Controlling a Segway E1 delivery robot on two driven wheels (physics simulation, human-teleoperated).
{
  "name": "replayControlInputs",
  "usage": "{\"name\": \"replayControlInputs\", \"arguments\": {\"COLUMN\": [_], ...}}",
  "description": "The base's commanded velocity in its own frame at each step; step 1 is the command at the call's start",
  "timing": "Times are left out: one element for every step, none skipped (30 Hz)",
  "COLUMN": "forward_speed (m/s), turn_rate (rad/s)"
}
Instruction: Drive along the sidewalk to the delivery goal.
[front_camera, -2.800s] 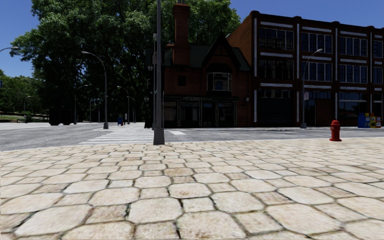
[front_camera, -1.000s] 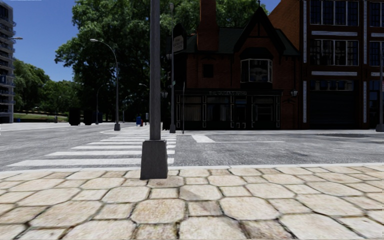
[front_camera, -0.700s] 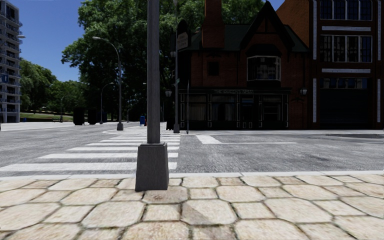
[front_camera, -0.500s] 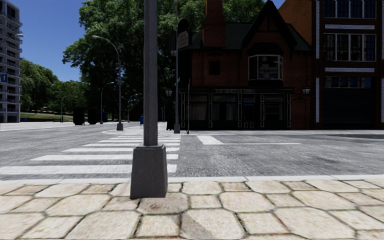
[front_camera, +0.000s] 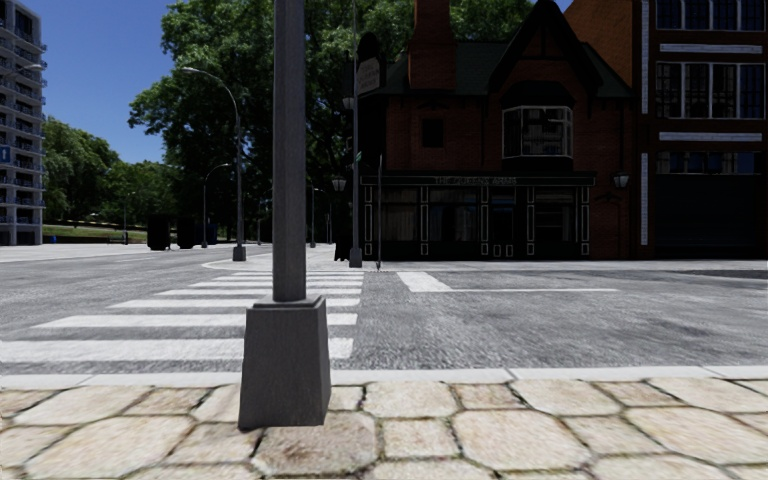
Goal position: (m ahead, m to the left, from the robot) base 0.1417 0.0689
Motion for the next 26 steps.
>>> {"name": "replayControlInputs", "arguments": {"forward_speed": [0.00, 0.00, 0.00, 0.00, 0.00, 0.00, 0.00, 0.00, 0.00, 0.00, 0.00, 0.00, 0.00, 0.00, 0.00, 0.00, 0.00, 0.00, 0.00, 0.00, 0.00, 0.00, 0.00, 0.00, 0.00, 0.00], "turn_rate": [0.00, 0.00, 0.00, 0.00, 0.00, 0.00, 0.00, 0.00, 0.00, 0.00, 0.00, 0.00, 0.00, 0.00, 0.00, 0.00, 0.00, 0.00, 0.00, 0.00, 0.00, 0.00, 0.00, 0.00, 0.00, 0.00]}}
